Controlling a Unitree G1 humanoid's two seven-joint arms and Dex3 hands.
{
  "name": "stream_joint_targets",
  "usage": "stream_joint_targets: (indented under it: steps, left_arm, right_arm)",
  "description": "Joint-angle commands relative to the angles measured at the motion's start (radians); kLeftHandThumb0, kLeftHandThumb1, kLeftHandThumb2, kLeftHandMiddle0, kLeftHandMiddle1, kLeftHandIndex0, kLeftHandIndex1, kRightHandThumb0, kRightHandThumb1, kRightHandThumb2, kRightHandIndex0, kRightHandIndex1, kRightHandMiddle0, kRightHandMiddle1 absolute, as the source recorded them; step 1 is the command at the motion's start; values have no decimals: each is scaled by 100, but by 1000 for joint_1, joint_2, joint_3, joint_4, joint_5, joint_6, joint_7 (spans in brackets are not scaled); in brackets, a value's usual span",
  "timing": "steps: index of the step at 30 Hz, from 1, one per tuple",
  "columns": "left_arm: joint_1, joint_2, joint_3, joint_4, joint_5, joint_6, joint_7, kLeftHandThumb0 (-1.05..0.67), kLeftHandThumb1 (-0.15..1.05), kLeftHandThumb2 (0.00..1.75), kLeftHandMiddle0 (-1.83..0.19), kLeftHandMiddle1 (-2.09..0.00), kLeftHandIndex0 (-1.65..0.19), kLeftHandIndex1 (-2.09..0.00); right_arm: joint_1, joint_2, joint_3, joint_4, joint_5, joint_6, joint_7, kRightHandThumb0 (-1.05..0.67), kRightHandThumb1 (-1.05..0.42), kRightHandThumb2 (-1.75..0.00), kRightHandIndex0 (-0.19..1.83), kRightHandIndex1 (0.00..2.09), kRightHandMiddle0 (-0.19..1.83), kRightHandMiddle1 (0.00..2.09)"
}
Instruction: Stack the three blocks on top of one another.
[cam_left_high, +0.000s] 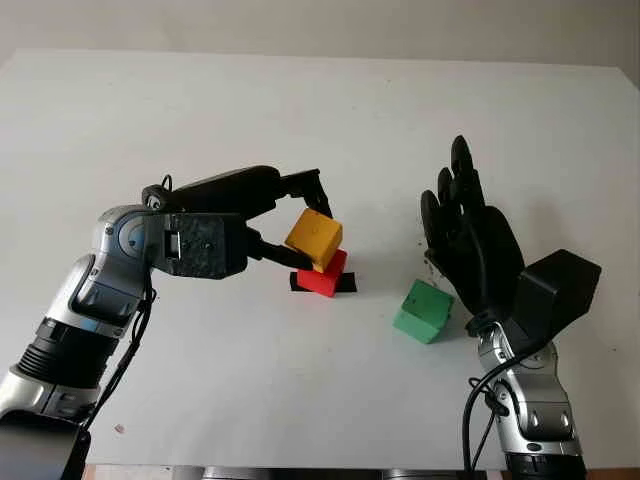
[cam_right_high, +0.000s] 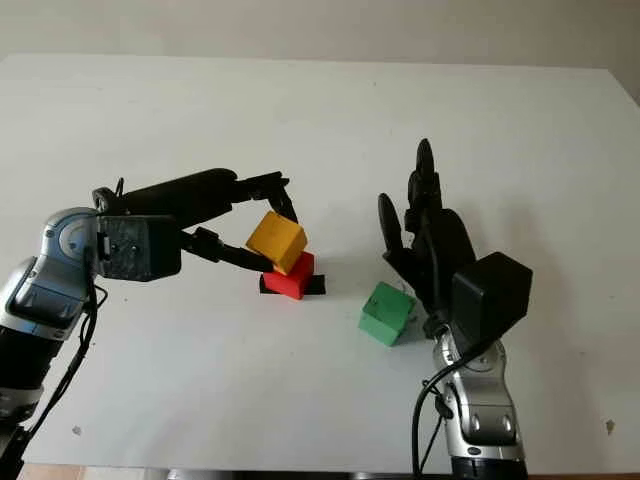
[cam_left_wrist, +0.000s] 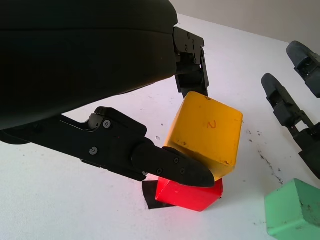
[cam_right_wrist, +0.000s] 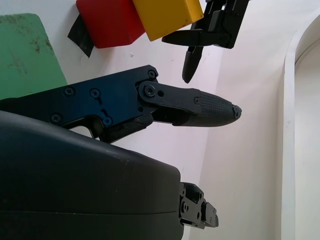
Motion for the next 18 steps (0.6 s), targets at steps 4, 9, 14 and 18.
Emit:
stream_joint_targets:
  steps: [4, 9, 14, 18]
  left_arm:
    - [1, -9, -5, -8, -12, 7, 2, -44, 105, 23, -6, -6, -14, -167]
    - [9, -7, -11, -25, -2, 30, 2, -43, 105, 21, -7, -6, -16, -166]
    - [18, -12, -11, -29, -4, 31, 6, -41, 105, 20, -7, -6, -16, -162]
    - [20, -16, -10, -32, -6, 39, 6, -40, 105, 18, -8, -6, -17, -160]
  right_arm:
    - [12, -5, -1, -21, -3, -5, -1, -68, -105, -54, -19, 0, -19, 0]
    - [13, -2, -2, -20, 0, -7, -1, -67, -105, -54, -19, 0, -19, 0]
    - [13, 3, -1, -24, 0, 1, -10, -67, -105, -52, -19, 0, -19, 0]
    - [15, 5, -1, -28, 0, 4, -15, -67, -105, -52, -19, 0, -19, 0]
